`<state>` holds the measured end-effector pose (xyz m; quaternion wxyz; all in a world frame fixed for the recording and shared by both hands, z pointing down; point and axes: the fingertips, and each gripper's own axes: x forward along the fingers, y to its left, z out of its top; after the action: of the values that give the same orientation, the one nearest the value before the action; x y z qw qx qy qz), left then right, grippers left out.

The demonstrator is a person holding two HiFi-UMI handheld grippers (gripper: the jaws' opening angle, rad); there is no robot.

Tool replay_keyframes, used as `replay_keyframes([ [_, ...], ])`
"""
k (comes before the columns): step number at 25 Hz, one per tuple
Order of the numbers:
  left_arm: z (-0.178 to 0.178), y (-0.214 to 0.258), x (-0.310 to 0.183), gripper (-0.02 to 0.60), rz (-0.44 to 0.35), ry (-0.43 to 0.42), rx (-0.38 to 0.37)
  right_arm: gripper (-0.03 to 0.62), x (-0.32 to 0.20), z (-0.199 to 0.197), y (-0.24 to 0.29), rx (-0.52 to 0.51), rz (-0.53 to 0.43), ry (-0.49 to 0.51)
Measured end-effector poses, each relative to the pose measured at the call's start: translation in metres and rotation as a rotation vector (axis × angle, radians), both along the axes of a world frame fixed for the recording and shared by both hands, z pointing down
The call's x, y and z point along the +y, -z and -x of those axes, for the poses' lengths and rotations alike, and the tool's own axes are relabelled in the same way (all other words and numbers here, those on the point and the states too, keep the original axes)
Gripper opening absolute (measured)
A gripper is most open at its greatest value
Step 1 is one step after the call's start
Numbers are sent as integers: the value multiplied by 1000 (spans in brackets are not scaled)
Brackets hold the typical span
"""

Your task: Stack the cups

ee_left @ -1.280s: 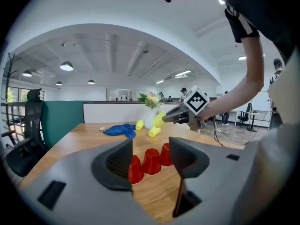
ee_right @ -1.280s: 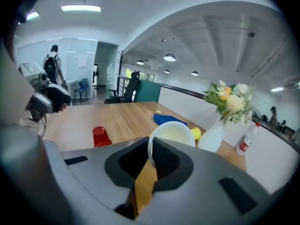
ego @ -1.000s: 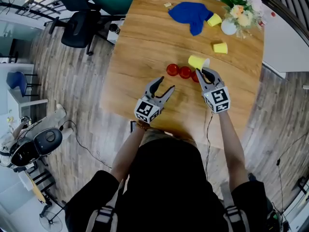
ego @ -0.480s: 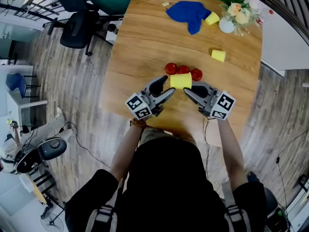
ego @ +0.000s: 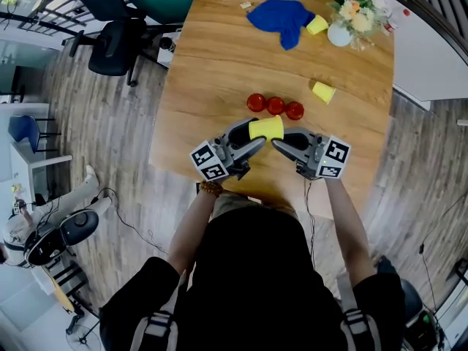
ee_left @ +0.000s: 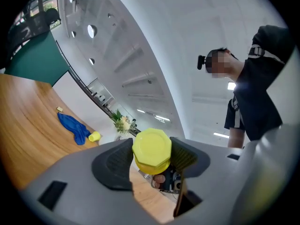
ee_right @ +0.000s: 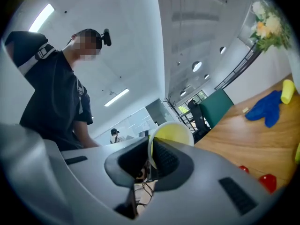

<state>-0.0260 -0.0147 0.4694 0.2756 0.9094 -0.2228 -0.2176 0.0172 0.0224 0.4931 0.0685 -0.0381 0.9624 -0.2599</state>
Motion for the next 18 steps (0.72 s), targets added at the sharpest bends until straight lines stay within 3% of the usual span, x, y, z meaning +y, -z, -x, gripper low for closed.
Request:
replay_keyframes([
  [3, 3, -5, -3, 268, 0, 22, -72, 75, -7, 0, -15, 53, 15, -77],
  [4, 5, -7, -4, 268, 1, 29, -109, 110, -11, -2, -21, 85, 16, -106],
  [6, 8, -13, -12, 268, -5, 52, -212, 121, -18, -11, -36, 159, 12, -165],
  [8, 11, -24, -22, 268, -34, 79, -353, 121, -22, -26, -50, 230, 13, -219],
  [10, 13, -39, -33, 268, -69, 103, -540, 108, -20, -42, -60, 278, 26, -259],
  [14, 14, -75, -59, 268, -132, 83, -907, 97, -19, -62, -67, 308, 50, -317],
  [18, 0, -105, -74, 268, -105, -25, -1078, 92, -10, -75, -75, 321, 77, -356],
])
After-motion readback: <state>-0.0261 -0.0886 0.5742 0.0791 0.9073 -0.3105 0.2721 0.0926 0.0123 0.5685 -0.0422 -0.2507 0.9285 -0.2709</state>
